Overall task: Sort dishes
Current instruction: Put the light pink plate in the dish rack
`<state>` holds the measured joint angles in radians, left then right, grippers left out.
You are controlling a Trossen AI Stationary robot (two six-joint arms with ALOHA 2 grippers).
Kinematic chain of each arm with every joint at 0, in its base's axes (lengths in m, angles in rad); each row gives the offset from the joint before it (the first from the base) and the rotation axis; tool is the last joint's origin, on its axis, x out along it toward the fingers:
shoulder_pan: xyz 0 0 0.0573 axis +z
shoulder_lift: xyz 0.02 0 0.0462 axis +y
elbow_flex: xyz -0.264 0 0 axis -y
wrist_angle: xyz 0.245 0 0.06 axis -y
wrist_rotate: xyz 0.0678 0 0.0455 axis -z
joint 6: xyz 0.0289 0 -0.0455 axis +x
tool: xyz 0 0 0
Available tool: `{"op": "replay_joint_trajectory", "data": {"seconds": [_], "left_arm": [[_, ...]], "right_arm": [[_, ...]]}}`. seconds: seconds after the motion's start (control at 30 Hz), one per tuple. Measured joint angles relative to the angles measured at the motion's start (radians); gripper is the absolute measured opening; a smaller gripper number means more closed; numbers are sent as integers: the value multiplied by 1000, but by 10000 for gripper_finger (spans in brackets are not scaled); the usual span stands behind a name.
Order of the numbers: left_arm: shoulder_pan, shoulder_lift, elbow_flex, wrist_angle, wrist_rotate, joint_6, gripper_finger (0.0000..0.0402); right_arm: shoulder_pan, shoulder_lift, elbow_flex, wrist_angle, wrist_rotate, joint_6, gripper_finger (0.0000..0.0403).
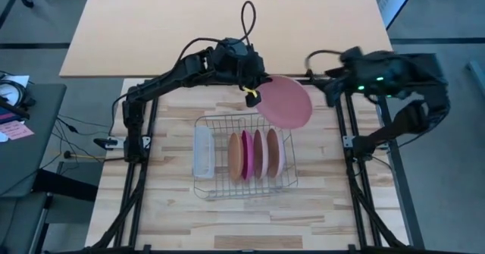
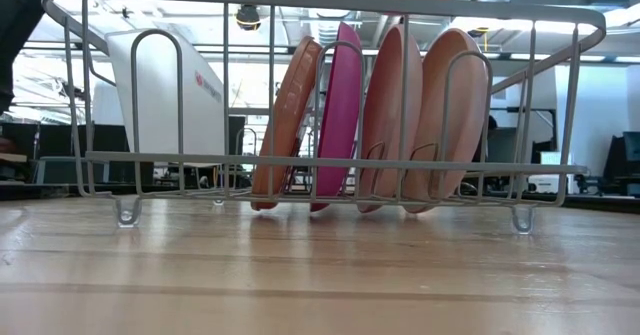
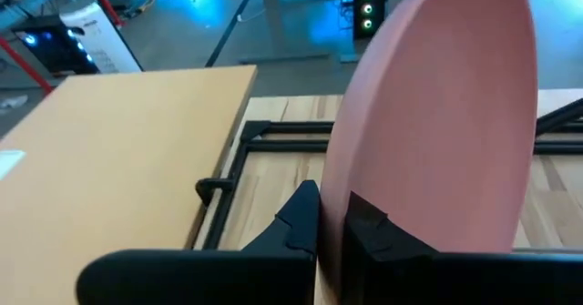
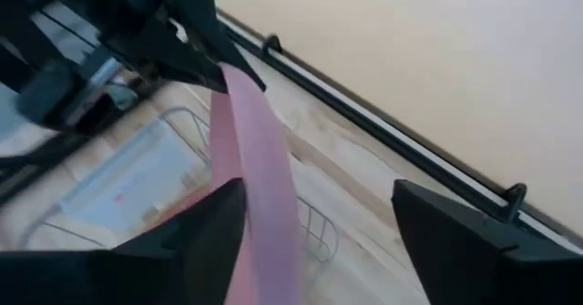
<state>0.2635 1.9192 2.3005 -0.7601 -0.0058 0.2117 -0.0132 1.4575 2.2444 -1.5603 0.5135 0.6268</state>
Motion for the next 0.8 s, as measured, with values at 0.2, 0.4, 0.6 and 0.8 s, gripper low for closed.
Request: {"op": "replay_joint_trajectory", "data": {"seconds": [0.2, 0.4, 0.6, 0.8], "left_arm": [[30, -10, 0, -67, -2, -14, 2], [71, -42, -1, -88, -6, -15, 2], [133, -95, 0, -100, -22, -26, 2], [204, -134, 0, -175, -27, -39, 2]], "right_arm": [[0, -108, -4, -10, 8, 56, 295], [7, -228, -170, -10, 8, 257, 291], [55, -310, -486, -10, 3, 495, 290], [170, -349, -739, 25, -18, 806, 275]]}}
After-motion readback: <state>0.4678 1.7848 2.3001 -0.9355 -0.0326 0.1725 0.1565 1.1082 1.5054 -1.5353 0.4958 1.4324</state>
